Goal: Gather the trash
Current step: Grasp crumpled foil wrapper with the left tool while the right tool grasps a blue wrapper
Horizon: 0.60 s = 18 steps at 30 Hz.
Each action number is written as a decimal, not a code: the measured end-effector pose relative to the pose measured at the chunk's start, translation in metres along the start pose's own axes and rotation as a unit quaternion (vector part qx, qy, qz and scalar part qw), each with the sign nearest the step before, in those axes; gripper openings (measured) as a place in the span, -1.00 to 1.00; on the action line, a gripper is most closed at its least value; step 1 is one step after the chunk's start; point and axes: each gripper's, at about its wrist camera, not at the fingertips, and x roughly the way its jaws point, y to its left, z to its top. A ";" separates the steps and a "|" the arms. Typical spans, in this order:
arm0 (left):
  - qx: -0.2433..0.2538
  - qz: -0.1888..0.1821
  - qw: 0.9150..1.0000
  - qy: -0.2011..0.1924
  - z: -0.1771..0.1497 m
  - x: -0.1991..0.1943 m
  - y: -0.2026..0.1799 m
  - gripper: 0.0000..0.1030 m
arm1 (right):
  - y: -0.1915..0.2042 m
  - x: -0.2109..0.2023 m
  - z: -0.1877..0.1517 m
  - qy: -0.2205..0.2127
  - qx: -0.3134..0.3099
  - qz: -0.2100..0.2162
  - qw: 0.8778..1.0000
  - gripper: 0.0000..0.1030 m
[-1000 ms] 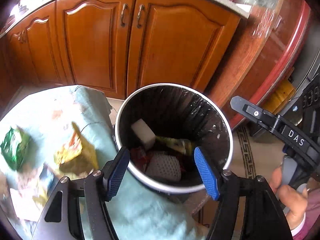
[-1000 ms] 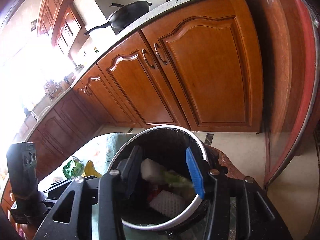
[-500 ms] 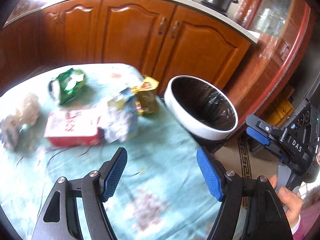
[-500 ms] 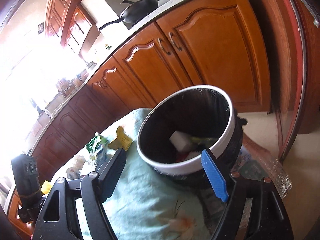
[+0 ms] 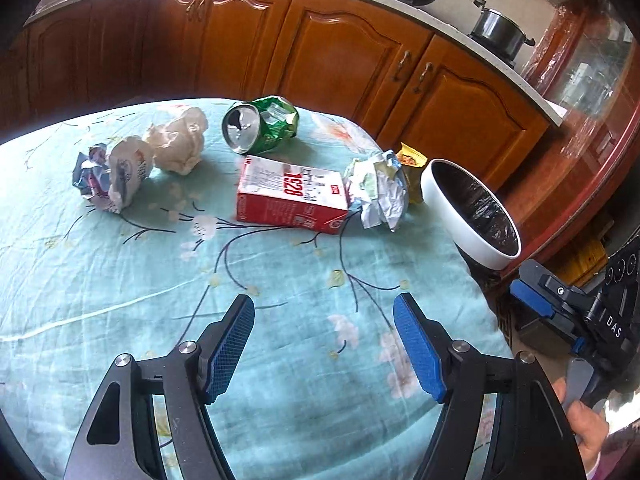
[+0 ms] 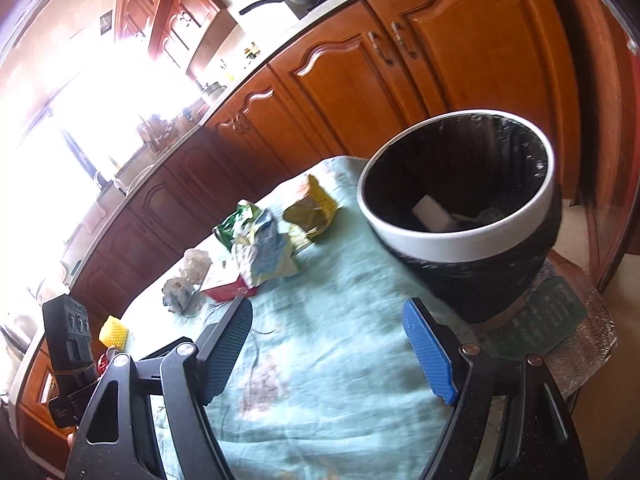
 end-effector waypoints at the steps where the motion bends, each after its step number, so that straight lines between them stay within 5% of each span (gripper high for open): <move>1: -0.003 0.003 1.000 -0.002 0.001 0.000 0.003 0.39 | 0.005 0.004 -0.001 0.004 -0.004 0.004 1.000 0.54; 18: -0.071 0.087 0.993 -0.041 0.039 -0.019 0.084 0.53 | 0.056 0.073 0.018 0.040 -0.041 0.040 0.998 0.54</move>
